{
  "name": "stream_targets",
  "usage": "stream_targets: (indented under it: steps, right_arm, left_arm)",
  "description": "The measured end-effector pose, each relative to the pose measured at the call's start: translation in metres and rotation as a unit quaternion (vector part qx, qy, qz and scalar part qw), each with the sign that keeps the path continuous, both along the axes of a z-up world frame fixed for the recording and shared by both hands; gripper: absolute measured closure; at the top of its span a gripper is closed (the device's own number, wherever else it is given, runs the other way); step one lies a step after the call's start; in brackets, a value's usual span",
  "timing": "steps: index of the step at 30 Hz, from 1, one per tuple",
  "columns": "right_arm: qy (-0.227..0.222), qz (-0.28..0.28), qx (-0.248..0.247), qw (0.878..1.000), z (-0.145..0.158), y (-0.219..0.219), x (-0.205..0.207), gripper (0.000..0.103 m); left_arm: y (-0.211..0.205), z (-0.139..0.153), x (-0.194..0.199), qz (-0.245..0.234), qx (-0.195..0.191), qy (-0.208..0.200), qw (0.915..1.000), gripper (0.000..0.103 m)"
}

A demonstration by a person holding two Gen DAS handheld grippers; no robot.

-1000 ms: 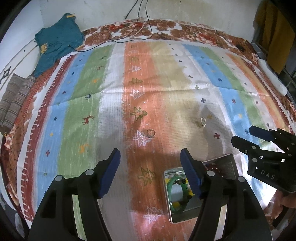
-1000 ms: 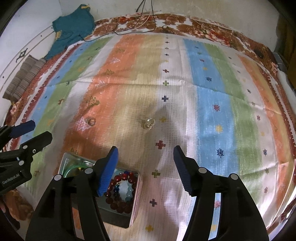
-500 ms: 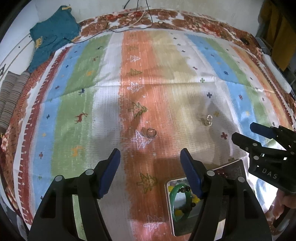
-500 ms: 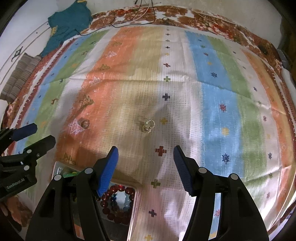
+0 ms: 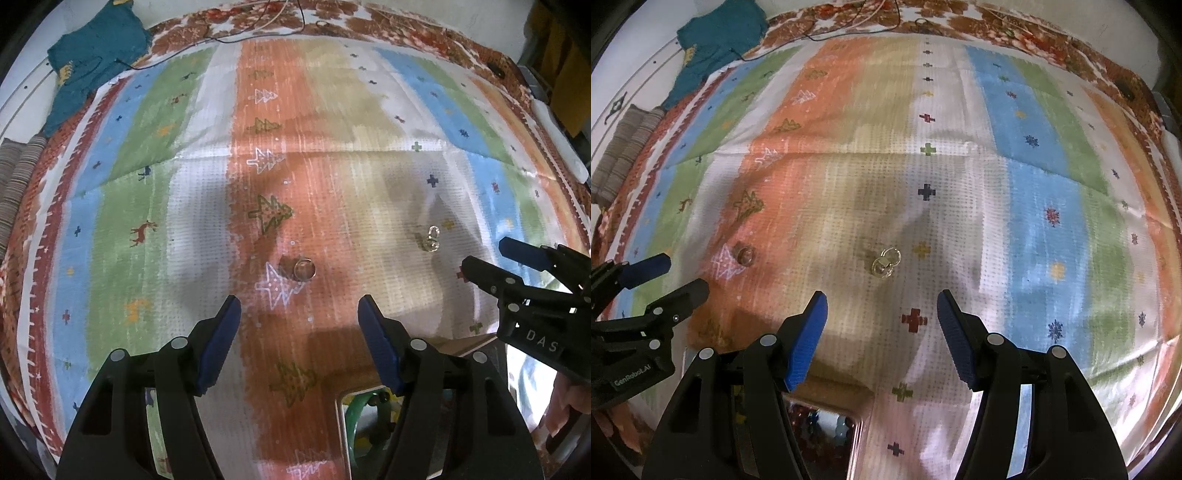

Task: Organize jewelry
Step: 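Move both open tools toward the small rings on the cloth, then grasp the gold ring pair with the right tool while the left grasps a silver ring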

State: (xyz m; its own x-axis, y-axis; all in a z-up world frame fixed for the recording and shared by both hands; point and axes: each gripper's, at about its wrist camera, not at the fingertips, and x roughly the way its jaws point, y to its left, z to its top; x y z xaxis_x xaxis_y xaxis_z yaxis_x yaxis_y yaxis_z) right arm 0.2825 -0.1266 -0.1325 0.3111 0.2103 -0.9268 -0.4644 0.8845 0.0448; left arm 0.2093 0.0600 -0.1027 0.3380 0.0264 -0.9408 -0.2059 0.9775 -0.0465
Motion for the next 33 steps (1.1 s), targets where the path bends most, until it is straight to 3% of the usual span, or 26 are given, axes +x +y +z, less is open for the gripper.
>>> stream_targets:
  steps: [14, 23, 33]
  right_arm:
    - [0.029, -0.005, -0.024, 0.999, -0.031, 0.011, 0.026, 0.041]
    - [0.040, -0.002, -0.037, 0.998, -0.045, 0.020, 0.034, 0.042]
    - [0.051, -0.006, -0.044, 0.998, -0.057, 0.026, 0.042, 0.059]
  left_arm:
    - [0.002, -0.028, 0.020, -0.008, 0.003, 0.037, 0.9993, 0.042]
    - [-0.003, -0.031, 0.029, -0.016, 0.006, 0.039, 0.9991, 0.042]
    - [0.001, -0.046, 0.041, -0.014, -0.005, 0.058, 0.9982, 0.048]
